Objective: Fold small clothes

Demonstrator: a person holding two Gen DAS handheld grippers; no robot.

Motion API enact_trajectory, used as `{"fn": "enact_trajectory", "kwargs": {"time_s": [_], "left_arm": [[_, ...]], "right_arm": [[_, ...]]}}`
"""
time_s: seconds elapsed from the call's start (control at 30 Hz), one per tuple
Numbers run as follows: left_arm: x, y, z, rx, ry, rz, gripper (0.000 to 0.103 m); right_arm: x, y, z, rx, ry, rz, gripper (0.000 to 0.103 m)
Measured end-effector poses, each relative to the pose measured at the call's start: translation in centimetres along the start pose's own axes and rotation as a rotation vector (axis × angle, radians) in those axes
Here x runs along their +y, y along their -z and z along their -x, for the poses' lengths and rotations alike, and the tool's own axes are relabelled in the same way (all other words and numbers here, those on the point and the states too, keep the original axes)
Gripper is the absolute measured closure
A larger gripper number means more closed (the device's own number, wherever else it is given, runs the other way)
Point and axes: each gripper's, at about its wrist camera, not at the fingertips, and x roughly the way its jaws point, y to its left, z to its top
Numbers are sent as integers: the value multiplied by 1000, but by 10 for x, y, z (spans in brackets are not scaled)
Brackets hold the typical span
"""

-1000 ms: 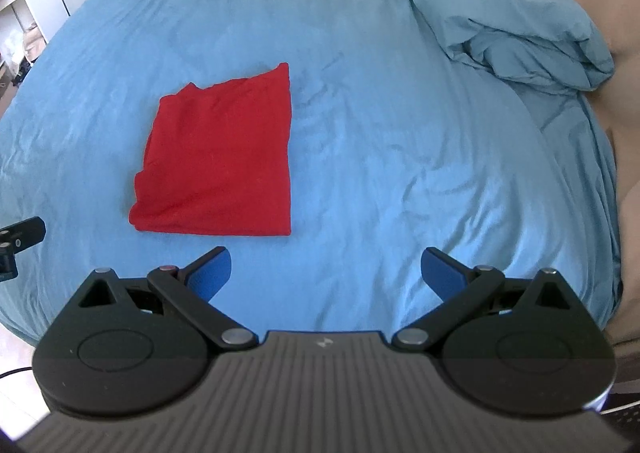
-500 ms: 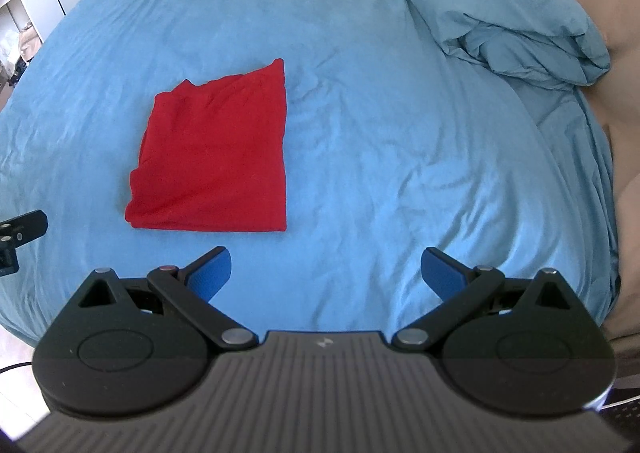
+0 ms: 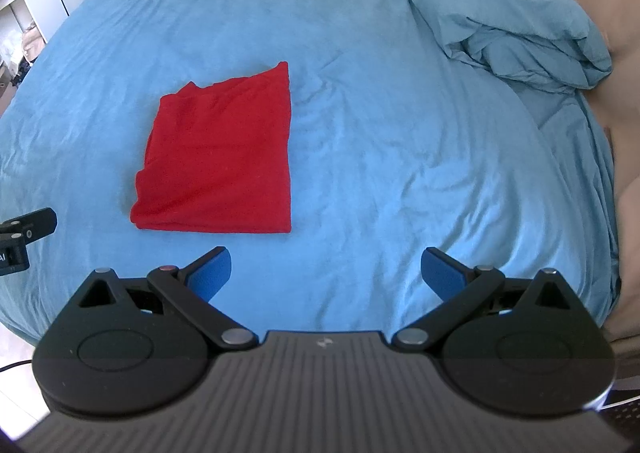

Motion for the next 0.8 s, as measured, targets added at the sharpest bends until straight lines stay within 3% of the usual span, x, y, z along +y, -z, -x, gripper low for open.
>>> {"fn": "enact_trajectory", "kwargs": {"time_s": [0.8], "left_arm": [[5, -2, 4, -6, -10, 0, 0]], "right_arm": [[-5, -3, 2, -2, -12, -6, 0]]}}
